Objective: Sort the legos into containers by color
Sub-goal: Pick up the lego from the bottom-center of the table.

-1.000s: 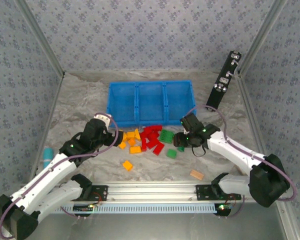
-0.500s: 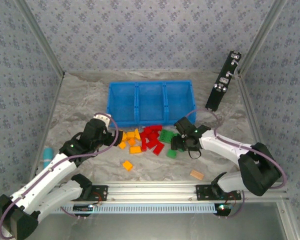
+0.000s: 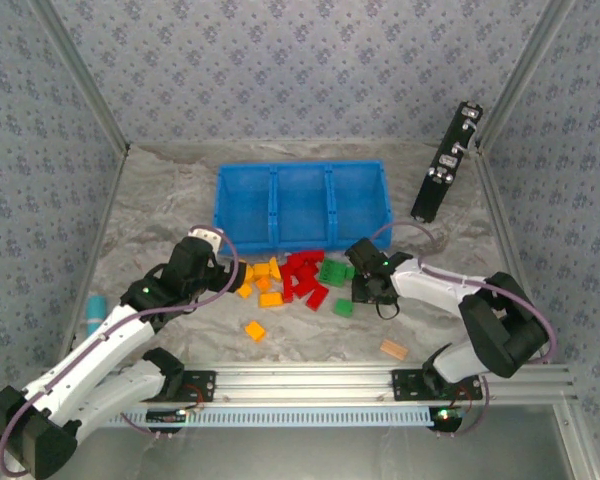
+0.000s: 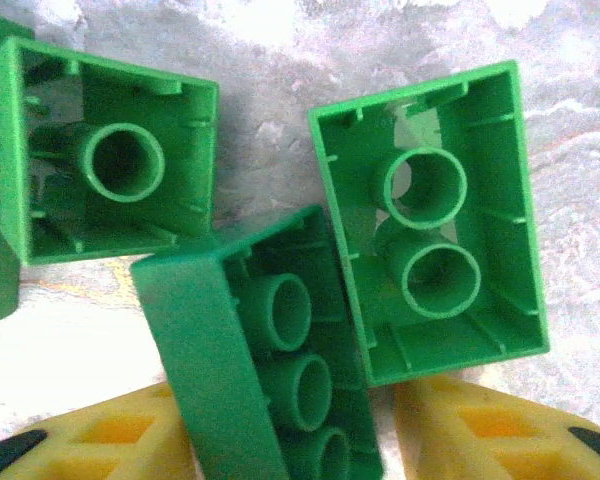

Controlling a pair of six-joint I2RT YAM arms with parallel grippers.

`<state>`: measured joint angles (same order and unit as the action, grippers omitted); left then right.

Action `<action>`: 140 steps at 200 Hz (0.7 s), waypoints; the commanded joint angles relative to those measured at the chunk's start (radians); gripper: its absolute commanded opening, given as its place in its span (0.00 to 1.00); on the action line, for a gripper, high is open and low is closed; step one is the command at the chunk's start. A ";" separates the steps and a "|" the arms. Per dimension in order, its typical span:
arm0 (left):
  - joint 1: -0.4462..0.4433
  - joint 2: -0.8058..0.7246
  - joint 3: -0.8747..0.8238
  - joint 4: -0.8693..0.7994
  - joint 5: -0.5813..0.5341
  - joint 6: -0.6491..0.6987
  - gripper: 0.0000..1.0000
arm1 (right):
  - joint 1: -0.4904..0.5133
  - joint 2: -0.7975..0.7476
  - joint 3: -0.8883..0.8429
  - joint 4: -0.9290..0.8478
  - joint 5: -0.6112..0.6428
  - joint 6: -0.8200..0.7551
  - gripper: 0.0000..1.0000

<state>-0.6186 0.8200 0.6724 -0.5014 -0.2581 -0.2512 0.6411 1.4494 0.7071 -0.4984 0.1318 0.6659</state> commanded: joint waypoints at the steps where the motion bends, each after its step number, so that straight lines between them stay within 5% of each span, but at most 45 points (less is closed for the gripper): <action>1: -0.007 -0.001 -0.005 -0.005 -0.013 0.007 1.00 | 0.005 0.034 -0.016 0.058 -0.031 0.004 0.46; 67: -0.007 -0.003 0.019 -0.042 0.002 0.011 1.00 | 0.003 -0.047 0.021 -0.065 -0.034 -0.029 0.34; 115: -0.007 -0.045 0.093 -0.202 0.141 0.063 1.00 | -0.003 -0.197 0.101 -0.242 -0.056 -0.004 0.29; 140: -0.007 -0.119 0.035 -0.151 0.189 0.090 1.00 | -0.006 -0.240 0.114 -0.303 -0.042 -0.008 0.26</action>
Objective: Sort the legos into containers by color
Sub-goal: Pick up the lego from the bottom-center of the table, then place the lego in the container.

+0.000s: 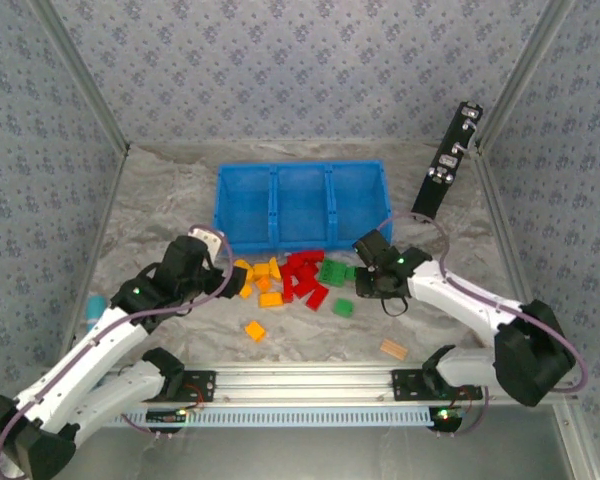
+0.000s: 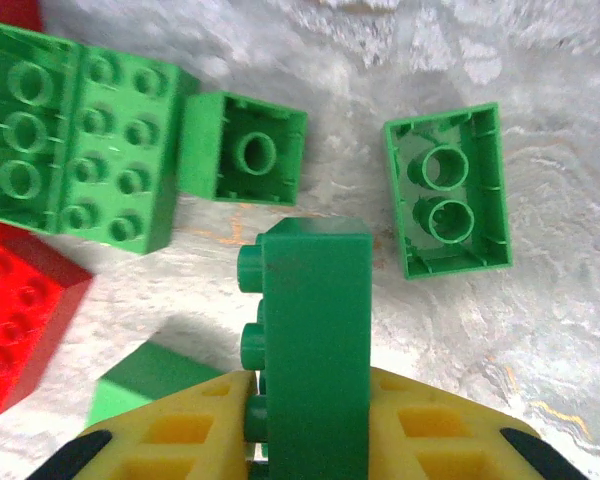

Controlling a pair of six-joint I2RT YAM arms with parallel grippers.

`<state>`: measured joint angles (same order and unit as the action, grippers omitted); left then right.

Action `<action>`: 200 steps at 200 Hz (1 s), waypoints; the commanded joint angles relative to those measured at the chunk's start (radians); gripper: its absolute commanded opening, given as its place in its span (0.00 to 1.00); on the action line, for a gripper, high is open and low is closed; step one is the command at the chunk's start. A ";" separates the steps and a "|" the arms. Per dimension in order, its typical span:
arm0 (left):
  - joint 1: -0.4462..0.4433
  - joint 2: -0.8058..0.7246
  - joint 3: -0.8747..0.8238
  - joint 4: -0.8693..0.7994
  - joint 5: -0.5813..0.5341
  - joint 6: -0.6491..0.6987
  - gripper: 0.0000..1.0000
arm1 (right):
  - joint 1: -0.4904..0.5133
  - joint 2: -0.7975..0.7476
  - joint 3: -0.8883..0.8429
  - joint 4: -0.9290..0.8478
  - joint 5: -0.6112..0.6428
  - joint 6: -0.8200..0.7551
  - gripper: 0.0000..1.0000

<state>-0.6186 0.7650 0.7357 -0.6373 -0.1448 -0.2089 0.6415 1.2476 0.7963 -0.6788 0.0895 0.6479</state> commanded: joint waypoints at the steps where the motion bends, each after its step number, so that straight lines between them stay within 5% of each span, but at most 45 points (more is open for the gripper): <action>1: -0.006 -0.066 -0.029 -0.012 0.076 0.047 1.00 | -0.006 -0.039 0.025 -0.123 -0.001 0.010 0.25; 92: -0.053 -0.090 -0.032 -0.001 0.122 0.061 1.00 | -0.097 0.014 0.276 -0.110 0.042 -0.119 0.24; 153: -0.236 -0.130 -0.033 -0.007 0.027 0.068 1.00 | -0.152 0.215 0.465 0.017 0.000 -0.256 0.24; 200: -0.337 -0.276 -0.050 0.035 -0.162 0.073 1.00 | -0.210 0.379 0.529 0.157 -0.023 -0.328 0.27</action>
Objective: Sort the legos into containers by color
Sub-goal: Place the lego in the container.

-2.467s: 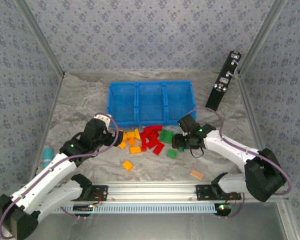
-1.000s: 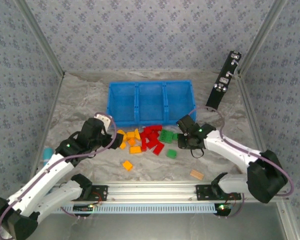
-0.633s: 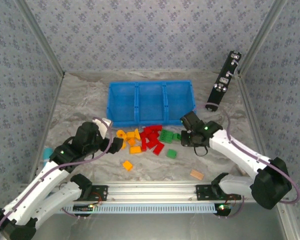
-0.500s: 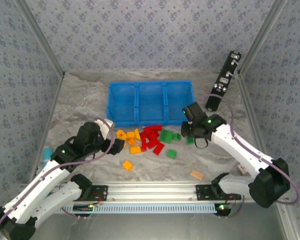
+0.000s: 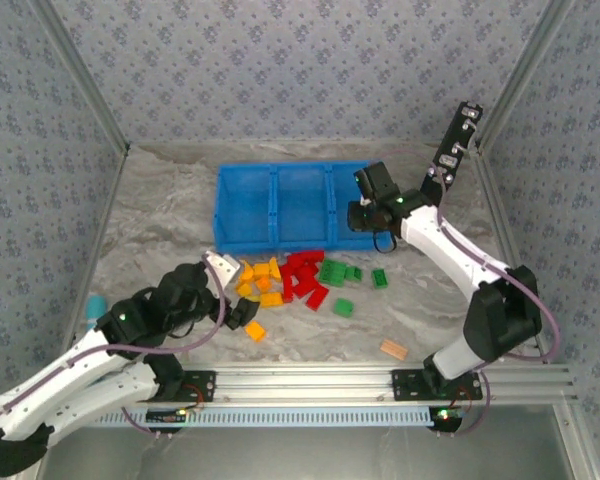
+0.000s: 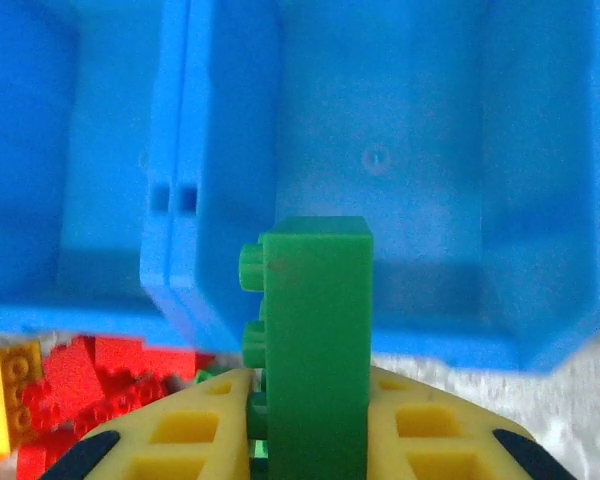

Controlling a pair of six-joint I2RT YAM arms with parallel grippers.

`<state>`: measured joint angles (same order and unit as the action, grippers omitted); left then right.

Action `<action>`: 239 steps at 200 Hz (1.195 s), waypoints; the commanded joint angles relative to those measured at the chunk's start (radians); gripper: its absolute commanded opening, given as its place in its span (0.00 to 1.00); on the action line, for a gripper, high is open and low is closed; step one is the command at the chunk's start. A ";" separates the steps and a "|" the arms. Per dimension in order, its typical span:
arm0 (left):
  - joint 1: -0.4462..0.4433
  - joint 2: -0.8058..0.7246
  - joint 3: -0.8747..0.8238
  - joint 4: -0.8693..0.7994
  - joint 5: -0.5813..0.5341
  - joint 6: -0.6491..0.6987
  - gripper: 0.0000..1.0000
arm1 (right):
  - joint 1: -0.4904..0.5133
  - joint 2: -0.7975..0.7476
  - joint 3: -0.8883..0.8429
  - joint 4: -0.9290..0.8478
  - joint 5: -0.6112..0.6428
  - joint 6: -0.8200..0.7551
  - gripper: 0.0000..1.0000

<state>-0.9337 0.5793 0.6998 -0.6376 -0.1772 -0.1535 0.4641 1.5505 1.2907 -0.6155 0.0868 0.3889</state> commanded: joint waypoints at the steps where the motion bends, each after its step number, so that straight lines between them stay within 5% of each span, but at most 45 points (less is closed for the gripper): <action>1: -0.022 -0.096 -0.016 0.038 -0.132 0.018 1.00 | -0.034 0.081 0.036 0.096 -0.022 -0.069 0.27; 52: -0.022 -0.261 0.037 -0.015 -0.229 0.027 1.00 | -0.055 0.260 0.152 0.108 -0.025 -0.111 0.32; 130: -0.023 0.230 0.709 -0.293 -0.395 0.157 1.00 | -0.069 0.369 0.253 0.087 -0.020 -0.123 0.50; 163: -0.022 0.403 0.983 -0.335 -0.447 0.223 1.00 | -0.062 0.297 0.214 0.091 -0.058 -0.180 0.65; 211: -0.022 0.502 0.955 -0.117 -0.383 0.359 1.00 | -0.012 0.049 0.011 0.062 -0.077 -0.281 0.77; 239: -0.020 0.564 0.916 -0.005 -0.295 0.390 1.00 | 0.004 -0.140 -0.187 0.049 -0.034 -0.193 0.84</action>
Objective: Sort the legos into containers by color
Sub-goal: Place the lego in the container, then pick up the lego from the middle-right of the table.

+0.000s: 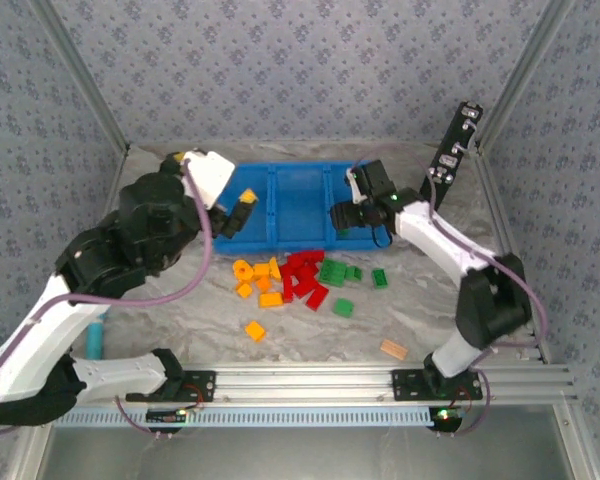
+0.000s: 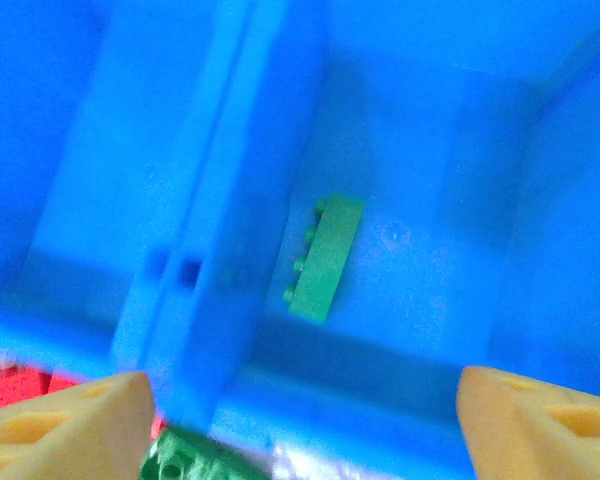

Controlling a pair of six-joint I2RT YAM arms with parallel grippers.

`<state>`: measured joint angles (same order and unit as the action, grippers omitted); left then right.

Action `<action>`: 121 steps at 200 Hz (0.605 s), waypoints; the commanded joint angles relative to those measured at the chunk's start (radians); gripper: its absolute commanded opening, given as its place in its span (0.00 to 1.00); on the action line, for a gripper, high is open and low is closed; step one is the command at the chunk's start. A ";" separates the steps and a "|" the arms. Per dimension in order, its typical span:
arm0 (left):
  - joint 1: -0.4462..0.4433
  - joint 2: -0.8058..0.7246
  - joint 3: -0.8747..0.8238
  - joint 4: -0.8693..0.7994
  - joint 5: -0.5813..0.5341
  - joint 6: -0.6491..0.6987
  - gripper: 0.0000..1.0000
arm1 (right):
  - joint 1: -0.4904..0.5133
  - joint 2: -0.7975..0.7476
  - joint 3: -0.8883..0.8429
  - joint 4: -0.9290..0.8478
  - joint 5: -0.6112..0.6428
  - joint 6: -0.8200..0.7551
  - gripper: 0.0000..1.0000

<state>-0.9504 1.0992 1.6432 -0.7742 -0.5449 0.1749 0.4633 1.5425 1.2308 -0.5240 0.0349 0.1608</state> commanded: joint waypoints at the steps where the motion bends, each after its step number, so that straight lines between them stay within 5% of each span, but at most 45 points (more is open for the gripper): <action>1: -0.003 0.047 -0.027 0.133 0.076 0.061 1.00 | 0.006 -0.138 -0.134 -0.042 0.015 0.040 0.84; 35: 0.062 0.160 0.002 0.101 0.245 0.038 1.00 | 0.085 -0.338 -0.385 -0.020 0.066 0.180 0.93; 69: 0.190 0.281 0.092 0.045 0.459 -0.140 1.00 | 0.090 -0.478 -0.572 0.011 0.099 0.285 0.94; 121: 0.217 0.424 0.191 0.062 0.481 -0.200 1.00 | 0.004 -0.491 -0.669 0.136 0.108 0.268 0.95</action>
<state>-0.7330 1.4734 1.7454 -0.7166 -0.1242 0.0227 0.4953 1.0100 0.5632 -0.4767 0.1280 0.4263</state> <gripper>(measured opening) 0.999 0.950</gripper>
